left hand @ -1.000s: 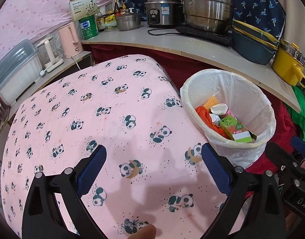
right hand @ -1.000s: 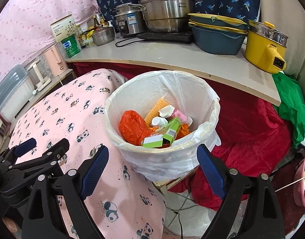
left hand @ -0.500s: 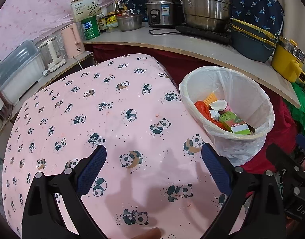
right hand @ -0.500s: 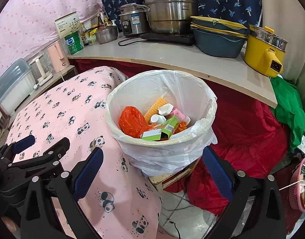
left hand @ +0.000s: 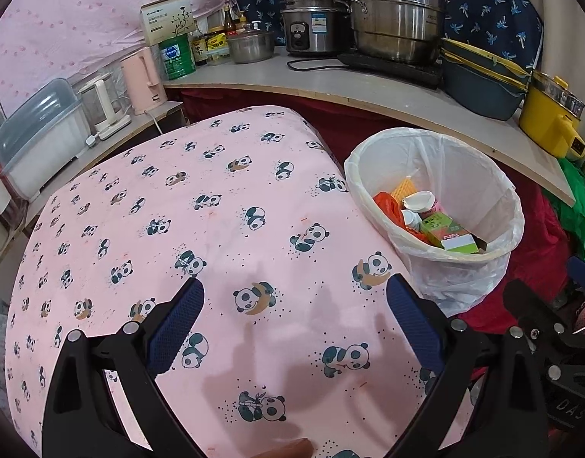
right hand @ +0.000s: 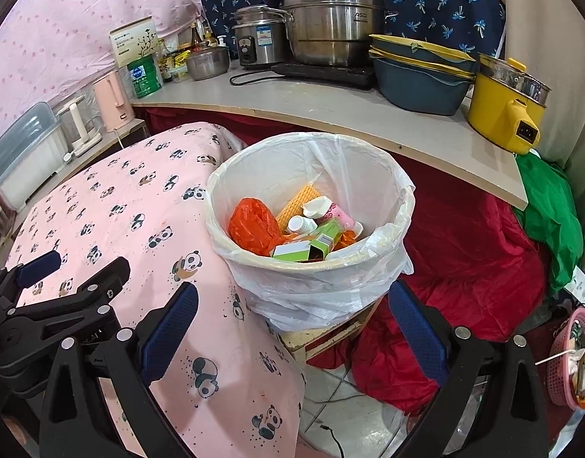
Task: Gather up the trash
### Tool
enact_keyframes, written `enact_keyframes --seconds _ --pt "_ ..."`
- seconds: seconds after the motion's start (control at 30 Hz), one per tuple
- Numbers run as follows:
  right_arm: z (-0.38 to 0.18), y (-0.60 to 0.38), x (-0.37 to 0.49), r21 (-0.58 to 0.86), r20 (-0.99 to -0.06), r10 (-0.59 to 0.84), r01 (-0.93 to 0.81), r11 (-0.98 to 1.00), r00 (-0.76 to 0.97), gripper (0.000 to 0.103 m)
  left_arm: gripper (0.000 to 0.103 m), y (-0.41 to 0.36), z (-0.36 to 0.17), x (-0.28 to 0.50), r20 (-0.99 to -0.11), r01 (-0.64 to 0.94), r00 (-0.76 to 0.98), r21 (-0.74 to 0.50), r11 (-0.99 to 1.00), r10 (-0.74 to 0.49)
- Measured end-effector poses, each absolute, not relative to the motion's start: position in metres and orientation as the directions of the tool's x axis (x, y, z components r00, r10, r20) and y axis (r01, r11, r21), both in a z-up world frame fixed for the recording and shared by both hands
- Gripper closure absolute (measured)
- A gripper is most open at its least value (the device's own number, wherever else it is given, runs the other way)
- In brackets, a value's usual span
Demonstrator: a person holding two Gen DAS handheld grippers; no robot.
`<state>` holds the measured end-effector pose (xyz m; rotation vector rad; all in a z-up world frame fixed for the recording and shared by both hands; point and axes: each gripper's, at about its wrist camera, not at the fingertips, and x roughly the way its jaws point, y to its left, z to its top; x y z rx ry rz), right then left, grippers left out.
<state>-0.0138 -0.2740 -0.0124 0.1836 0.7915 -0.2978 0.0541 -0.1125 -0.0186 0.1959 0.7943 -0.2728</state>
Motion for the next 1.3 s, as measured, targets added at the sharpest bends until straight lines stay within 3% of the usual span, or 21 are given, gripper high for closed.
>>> enact_keyframes --seconds 1.3 --pt "-0.022 -0.280 -0.013 0.050 -0.733 -0.208 0.356 0.933 0.648 0.007 0.011 -0.113 -0.022 0.059 -0.731 0.303 0.663 0.067 0.951 -0.160"
